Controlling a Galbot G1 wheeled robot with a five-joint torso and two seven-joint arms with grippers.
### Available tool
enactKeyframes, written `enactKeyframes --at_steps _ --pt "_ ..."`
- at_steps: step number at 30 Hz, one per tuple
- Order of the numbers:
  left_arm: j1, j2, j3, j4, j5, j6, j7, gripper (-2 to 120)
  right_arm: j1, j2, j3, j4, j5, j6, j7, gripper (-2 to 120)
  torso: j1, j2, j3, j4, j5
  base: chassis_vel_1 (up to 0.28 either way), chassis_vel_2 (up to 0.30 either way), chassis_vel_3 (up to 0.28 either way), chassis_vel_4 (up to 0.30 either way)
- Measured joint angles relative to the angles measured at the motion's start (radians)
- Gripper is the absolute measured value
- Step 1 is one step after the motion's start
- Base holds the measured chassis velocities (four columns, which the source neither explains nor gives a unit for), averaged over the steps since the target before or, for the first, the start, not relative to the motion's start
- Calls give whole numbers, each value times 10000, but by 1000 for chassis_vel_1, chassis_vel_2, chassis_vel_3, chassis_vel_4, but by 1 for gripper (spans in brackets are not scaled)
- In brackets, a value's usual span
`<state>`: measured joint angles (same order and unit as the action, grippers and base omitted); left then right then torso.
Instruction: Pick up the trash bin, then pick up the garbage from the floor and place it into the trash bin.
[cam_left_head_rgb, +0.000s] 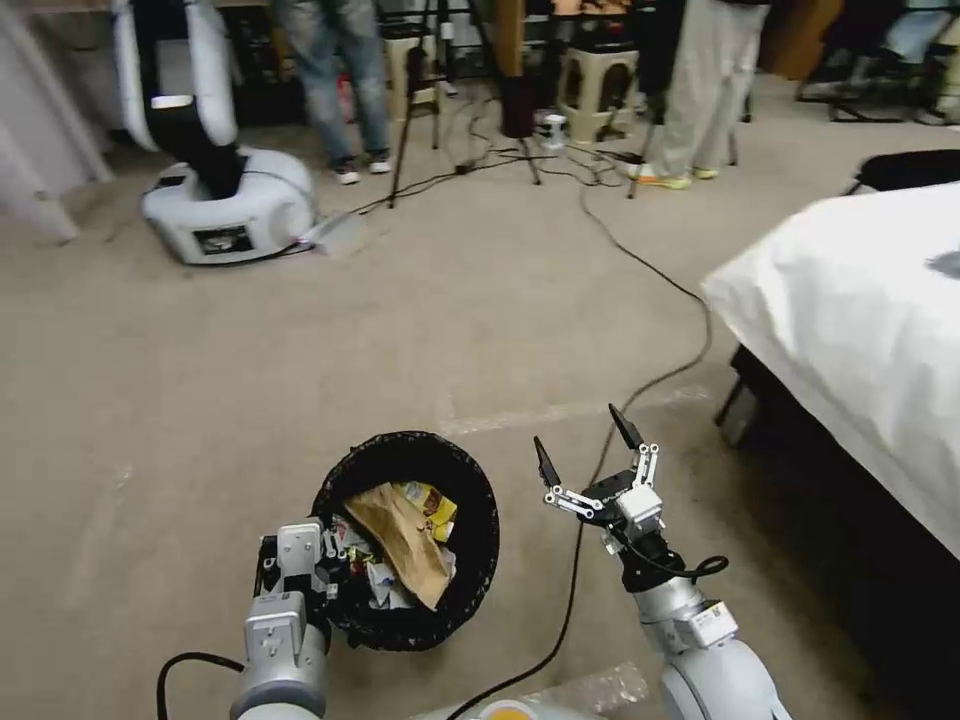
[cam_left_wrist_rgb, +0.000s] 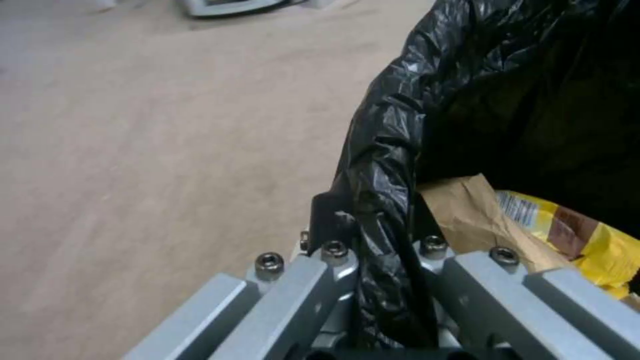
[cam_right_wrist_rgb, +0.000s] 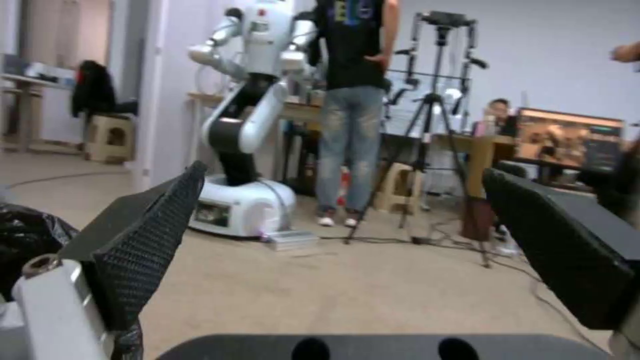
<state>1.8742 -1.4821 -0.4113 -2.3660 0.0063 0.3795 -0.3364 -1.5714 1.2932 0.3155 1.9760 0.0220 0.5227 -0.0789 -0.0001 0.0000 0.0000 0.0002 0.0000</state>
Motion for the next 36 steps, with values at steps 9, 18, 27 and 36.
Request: enactKeyframes --at_steps 9,18,27,36 --pt "-12 6 -8 39 -15 -106 -5 1 -7 23 4 0 -20 4 -13 100 -1 0 0 -4 0 43 39 61 53" --pt "-95 11 -16 -23 -1183 856 -389 1 -131 22 46 -17 -48 119 -91 100 0 0 0 -2 1 0 0 0 0" --pt "-557 72 -345 1 -3305 2962 -993 1 -197 6 119 -62 -67 276 -206 100 0 0 0 -1 1 0 0 0 0" --pt "-1193 51 -614 662 -4223 3550 -1131 1 -290 -4 232 -104 -84 403 -265 100 0 0 0 -1 2 0 0 0 0"
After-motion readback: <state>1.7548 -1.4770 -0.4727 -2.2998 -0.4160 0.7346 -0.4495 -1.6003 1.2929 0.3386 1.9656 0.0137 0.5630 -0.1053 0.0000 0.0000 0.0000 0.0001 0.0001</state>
